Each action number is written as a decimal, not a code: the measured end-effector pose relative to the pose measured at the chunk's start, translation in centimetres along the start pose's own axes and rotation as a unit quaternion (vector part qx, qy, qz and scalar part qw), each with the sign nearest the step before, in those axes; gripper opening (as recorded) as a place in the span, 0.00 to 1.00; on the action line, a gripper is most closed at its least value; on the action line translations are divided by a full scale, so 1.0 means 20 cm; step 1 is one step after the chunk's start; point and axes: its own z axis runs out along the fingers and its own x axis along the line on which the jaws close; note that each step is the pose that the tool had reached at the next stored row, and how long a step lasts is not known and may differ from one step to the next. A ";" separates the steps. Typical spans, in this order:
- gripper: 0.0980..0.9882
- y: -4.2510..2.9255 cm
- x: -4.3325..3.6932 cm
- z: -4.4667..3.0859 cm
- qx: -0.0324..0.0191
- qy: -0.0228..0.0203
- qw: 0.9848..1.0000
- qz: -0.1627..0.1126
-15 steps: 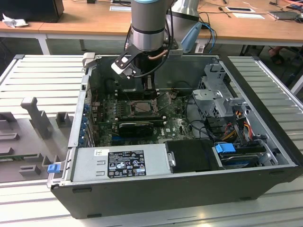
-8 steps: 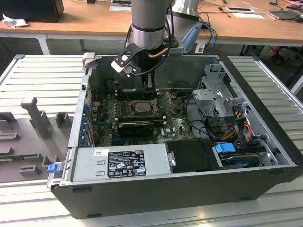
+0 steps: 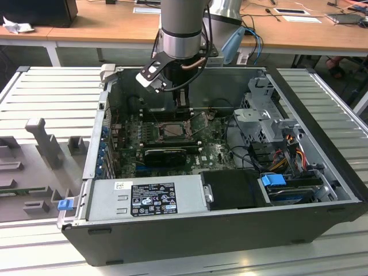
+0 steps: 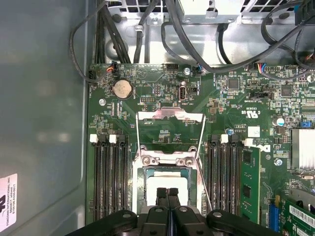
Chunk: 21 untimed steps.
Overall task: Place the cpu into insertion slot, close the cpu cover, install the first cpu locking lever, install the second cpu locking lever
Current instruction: 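Close the cpu cover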
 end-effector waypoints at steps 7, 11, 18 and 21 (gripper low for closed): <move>0.01 0.011 0.001 -0.025 0.000 0.000 1.000 0.000; 0.01 0.014 0.003 -0.058 0.000 0.000 1.000 0.000; 0.01 0.078 0.002 -0.059 0.001 0.000 1.000 0.000; 0.01 0.107 0.002 -0.058 0.001 0.000 1.000 0.000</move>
